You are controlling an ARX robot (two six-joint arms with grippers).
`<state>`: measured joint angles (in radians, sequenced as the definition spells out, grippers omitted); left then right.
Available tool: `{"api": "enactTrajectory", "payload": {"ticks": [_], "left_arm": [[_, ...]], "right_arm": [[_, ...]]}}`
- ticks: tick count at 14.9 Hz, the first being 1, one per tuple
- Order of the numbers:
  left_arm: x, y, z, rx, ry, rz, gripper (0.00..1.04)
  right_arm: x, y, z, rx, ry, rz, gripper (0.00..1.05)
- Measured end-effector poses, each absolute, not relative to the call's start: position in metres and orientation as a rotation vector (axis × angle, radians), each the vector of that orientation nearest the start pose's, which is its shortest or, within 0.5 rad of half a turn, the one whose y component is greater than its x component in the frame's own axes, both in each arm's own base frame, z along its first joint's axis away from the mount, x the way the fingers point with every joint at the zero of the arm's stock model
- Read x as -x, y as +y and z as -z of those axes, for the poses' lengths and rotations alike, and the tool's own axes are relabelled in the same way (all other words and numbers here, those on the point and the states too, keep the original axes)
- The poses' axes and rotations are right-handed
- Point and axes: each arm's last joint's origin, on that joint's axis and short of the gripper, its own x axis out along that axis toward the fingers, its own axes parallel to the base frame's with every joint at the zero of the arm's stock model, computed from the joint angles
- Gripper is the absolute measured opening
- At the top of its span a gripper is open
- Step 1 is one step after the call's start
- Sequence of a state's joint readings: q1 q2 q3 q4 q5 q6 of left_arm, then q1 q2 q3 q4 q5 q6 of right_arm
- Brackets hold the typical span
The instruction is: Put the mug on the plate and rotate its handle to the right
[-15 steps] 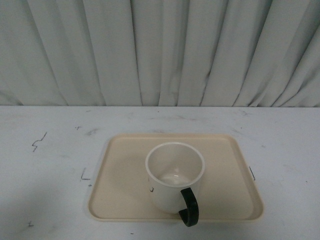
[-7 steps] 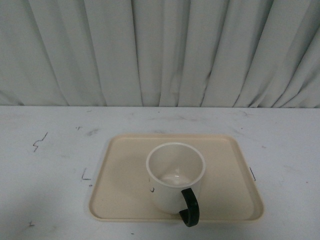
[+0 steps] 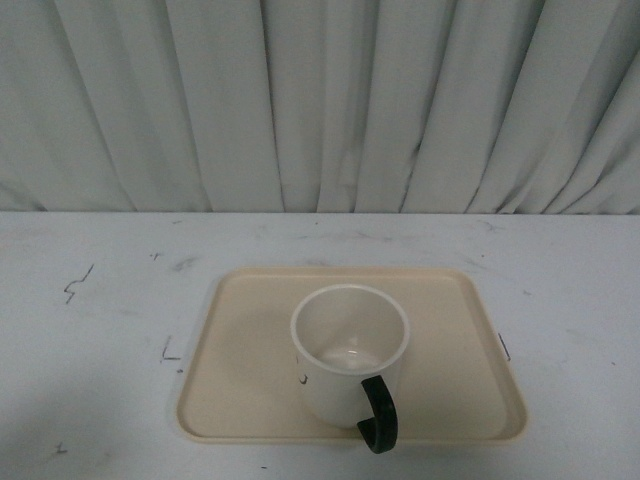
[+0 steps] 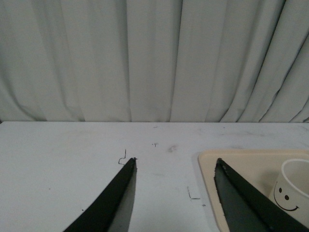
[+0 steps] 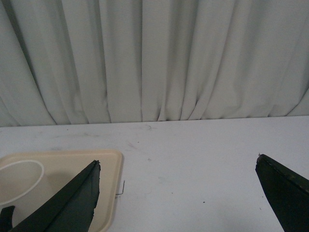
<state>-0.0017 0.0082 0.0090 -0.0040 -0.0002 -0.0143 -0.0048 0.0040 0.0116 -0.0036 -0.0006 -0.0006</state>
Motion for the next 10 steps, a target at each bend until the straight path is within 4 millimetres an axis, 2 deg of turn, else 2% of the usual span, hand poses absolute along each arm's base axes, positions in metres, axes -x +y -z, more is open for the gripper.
{"api": "enactTrajectory", "payload": {"ticks": [3,4,5,6,7,8,10], "left_arm": [[-0.098,0.0,-0.166,0.014,0.003,0.002,0.86],[-0.098,0.0,-0.166,0.014,0.003,0.001,0.97],[-0.098,0.0,-0.166,0.013,0.003,0.006,0.98],[-0.098,0.0,-0.166,0.014,0.002,-0.001,0.98],[-0.098,0.0,-0.166,0.014,0.003,0.001,0.98],[-0.098,0.0,-0.166,0.014,0.002,0.0,0.98],[-0.098,0.0,-0.166,0.014,0.003,0.002,0.98]], "right_arm": [[-0.097,0.0,-0.167,0.001,-0.004,0.004,0.98],[-0.097,-0.001,-0.165,0.007,0.125,-0.093,0.98],[-0.103,-0.008,-0.168,-0.059,0.369,-0.249,0.98],[-0.112,-0.009,-0.178,-0.11,0.426,-0.381,0.98],[-0.127,0.0,-0.193,-0.074,0.432,-0.559,0.98],[-0.144,0.005,-0.206,-0.048,0.47,-0.58,0.98],[-0.188,0.018,-0.212,-0.001,0.589,-0.549,0.98]]}}
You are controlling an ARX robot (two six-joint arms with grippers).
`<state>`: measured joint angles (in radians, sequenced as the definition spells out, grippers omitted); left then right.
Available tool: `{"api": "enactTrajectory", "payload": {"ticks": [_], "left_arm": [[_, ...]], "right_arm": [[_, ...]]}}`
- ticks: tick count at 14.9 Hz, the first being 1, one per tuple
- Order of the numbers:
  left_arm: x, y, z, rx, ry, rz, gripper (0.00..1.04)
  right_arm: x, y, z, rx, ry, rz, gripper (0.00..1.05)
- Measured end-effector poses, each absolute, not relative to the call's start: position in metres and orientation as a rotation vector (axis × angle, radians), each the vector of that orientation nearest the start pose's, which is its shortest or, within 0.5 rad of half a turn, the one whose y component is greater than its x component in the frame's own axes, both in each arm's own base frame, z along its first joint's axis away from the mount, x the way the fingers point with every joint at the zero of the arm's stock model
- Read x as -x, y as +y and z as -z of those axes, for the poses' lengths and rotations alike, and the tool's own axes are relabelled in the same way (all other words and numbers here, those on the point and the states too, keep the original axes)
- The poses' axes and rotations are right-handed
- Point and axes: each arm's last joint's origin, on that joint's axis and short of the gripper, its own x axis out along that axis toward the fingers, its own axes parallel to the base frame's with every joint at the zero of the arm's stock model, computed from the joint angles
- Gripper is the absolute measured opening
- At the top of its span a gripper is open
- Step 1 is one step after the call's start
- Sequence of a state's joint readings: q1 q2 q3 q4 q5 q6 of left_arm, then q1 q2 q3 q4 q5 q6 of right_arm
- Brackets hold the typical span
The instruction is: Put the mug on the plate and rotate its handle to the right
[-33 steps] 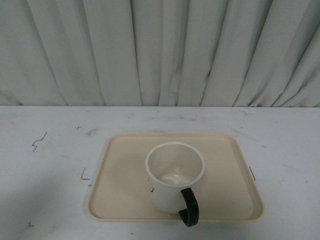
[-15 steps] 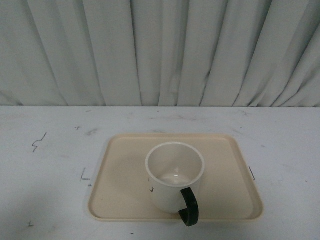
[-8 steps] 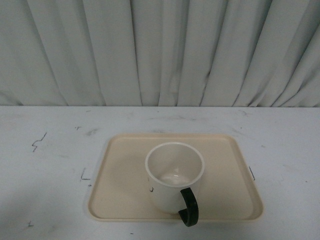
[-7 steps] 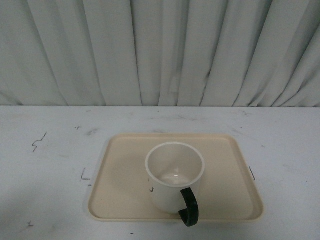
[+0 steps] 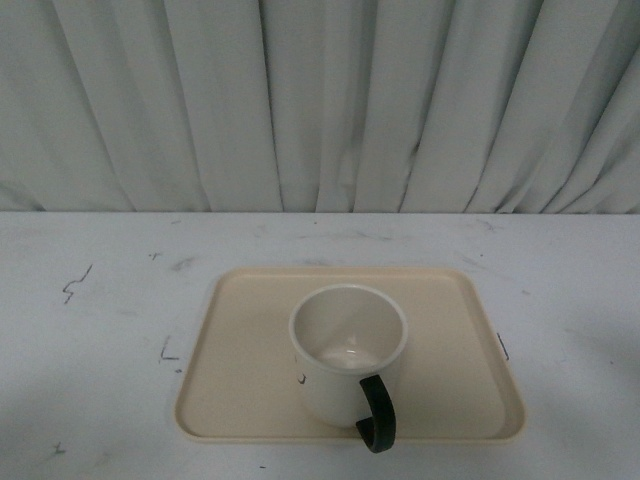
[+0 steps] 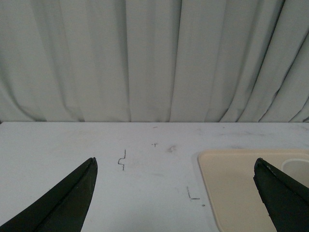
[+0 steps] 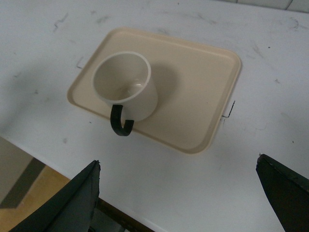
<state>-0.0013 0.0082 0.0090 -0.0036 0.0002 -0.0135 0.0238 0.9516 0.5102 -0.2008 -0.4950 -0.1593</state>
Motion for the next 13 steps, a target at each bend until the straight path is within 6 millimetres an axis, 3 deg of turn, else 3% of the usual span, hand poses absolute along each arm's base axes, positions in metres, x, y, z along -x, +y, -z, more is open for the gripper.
{"api": "enactTrajectory", "payload": {"ticks": [3,5,10,13], "left_arm": [[-0.098,0.0,-0.166,0.014,0.003,0.001,0.98],[-0.098,0.0,-0.166,0.014,0.003,0.001,0.98],[-0.098,0.0,-0.165,0.014,0.003,0.001,0.98],[-0.098,0.0,-0.166,0.014,0.002,0.001,0.98]], "right_arm": [[-0.246,0.057,-0.219,0.071,0.727,-0.545,0.98],[-0.281,0.086,-0.208,0.082,0.819,-0.526,0.98],[-0.333,0.129,-0.17,0.019,0.979,-0.441,0.98],[-0.352,0.148,-0.132,-0.023,1.079,-0.361,0.98]]}}
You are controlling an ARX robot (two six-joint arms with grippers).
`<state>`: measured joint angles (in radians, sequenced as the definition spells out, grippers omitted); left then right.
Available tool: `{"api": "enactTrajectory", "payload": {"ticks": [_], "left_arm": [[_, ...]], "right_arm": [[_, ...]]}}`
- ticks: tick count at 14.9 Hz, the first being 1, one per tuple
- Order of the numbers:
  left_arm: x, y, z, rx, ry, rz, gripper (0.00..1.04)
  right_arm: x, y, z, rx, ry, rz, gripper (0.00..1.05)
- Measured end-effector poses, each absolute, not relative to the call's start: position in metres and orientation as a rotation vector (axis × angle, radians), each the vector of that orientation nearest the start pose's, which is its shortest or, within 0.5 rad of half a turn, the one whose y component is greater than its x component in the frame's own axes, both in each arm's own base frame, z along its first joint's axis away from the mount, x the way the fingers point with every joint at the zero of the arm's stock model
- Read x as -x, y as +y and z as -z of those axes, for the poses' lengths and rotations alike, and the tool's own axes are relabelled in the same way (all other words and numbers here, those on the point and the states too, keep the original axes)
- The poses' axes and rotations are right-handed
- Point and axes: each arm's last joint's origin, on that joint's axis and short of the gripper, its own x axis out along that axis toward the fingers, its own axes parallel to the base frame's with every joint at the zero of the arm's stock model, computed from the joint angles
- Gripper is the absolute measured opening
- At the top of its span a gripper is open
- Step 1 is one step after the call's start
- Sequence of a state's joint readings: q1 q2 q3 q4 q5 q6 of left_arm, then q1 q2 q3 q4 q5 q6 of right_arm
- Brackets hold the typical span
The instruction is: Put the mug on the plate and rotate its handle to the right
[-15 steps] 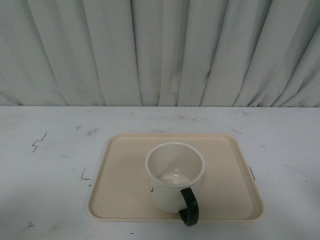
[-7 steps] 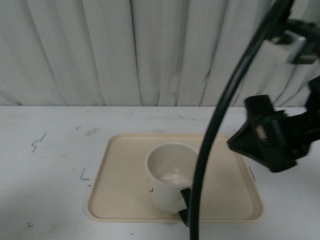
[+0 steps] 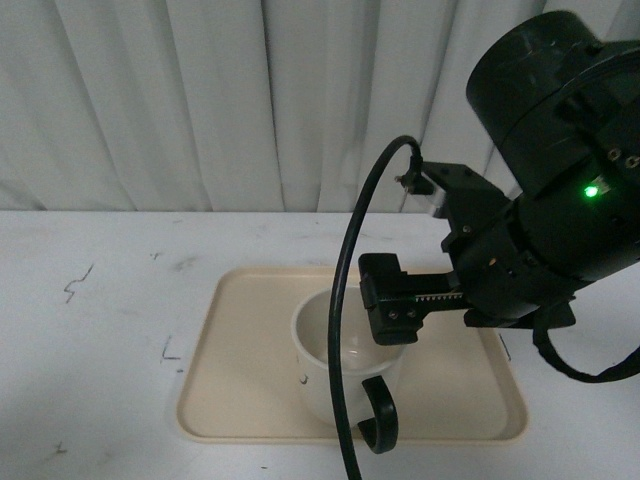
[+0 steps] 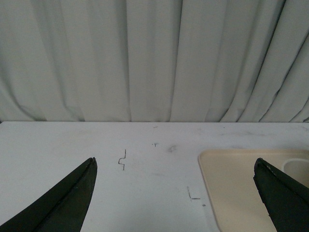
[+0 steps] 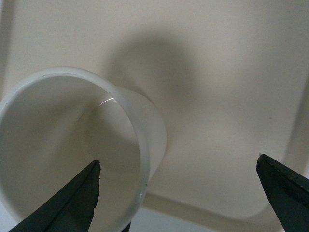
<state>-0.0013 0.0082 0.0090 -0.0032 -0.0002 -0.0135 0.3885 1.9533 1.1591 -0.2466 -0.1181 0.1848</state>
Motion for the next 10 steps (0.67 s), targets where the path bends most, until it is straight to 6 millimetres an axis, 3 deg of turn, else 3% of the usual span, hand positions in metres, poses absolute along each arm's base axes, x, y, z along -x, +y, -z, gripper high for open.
{"api": "enactTrajectory", "payload": {"ticks": [3,4,9,10], "left_arm": [[-0.098,0.0,-0.166,0.014,0.003,0.001,0.98],[-0.098,0.0,-0.166,0.014,0.003,0.001,0.98],[-0.098,0.0,-0.166,0.014,0.003,0.001,0.98],[-0.098,0.0,-0.166,0.014,0.003,0.001,0.98]], "right_arm": [[-0.36,0.161,-0.118,-0.073,1.119,-0.324,0.98],[-0.362,0.165,-0.116,-0.089,1.128,-0.315,0.92],[-0.363,0.174,-0.118,-0.089,1.179,-0.306,0.41],[-0.364,0.172,-0.126,-0.006,1.212,-0.316,0.14]]}}
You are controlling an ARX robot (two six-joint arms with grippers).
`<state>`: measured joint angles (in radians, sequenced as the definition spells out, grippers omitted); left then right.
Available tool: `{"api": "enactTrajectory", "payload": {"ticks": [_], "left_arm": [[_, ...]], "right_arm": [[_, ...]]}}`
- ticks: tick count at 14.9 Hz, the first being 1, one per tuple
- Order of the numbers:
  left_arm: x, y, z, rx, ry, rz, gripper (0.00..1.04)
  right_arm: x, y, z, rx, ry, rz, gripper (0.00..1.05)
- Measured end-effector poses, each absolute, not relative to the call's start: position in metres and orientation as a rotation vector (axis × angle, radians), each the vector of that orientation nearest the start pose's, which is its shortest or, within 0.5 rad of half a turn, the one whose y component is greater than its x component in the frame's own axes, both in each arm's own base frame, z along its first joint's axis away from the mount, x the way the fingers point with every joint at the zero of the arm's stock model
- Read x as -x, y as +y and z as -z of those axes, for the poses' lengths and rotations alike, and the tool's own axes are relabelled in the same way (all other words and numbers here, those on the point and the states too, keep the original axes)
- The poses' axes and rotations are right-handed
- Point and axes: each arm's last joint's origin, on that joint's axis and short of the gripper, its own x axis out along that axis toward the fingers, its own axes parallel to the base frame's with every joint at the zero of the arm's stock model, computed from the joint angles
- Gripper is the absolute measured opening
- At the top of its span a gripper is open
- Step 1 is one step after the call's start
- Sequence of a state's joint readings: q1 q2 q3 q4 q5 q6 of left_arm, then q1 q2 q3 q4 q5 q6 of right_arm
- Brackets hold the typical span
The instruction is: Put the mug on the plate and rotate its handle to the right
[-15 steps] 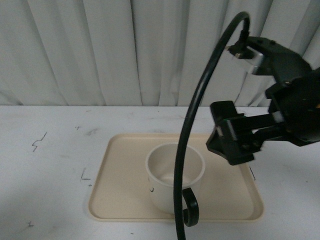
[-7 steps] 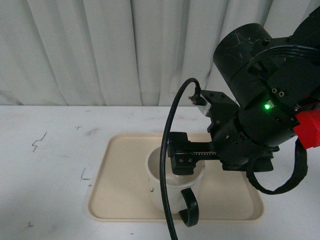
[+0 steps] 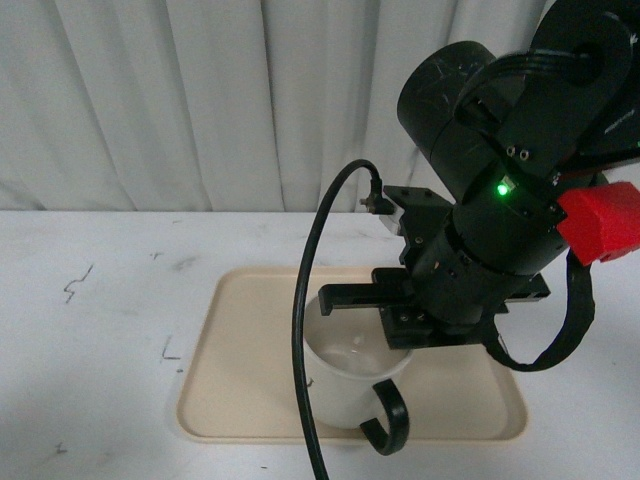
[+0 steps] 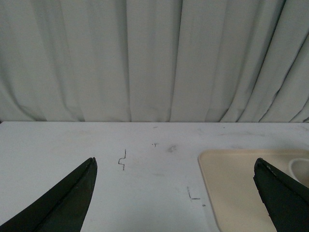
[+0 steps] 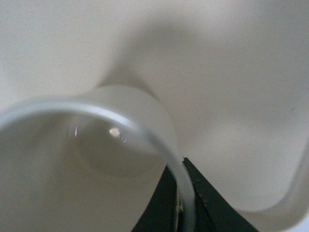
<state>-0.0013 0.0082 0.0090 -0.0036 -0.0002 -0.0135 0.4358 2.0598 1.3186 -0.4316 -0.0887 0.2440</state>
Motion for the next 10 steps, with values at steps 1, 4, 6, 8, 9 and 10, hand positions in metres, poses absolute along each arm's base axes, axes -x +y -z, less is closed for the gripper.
{"api": "enactTrajectory", "payload": {"ticks": [1,4,6,8,9,10], "left_arm": [[-0.098,0.0,-0.166,0.014,0.003,0.001,0.98],[-0.098,0.0,-0.166,0.014,0.003,0.001,0.98],[-0.098,0.0,-0.166,0.014,0.003,0.0,0.98],[-0.098,0.0,-0.166,0.014,0.003,0.001,0.98],[-0.098,0.0,-0.166,0.014,0.003,0.001,0.98],[-0.098,0.0,-0.166,0.014,0.003,0.001,0.98]], "right_arm": [[-0.367,0.169,-0.133,0.066,1.194,-0.319,0.03],[-0.383,0.162,-0.164,0.278,1.126,-0.438,0.03],[-0.397,0.168,-0.185,0.58,0.996,-0.742,0.03],[-0.399,0.171,-0.174,0.738,0.979,-0.897,0.03],[-0.397,0.173,-0.167,0.818,0.977,-0.959,0.03],[-0.397,0.175,-0.161,0.88,0.975,-1.03,0.03]]}}
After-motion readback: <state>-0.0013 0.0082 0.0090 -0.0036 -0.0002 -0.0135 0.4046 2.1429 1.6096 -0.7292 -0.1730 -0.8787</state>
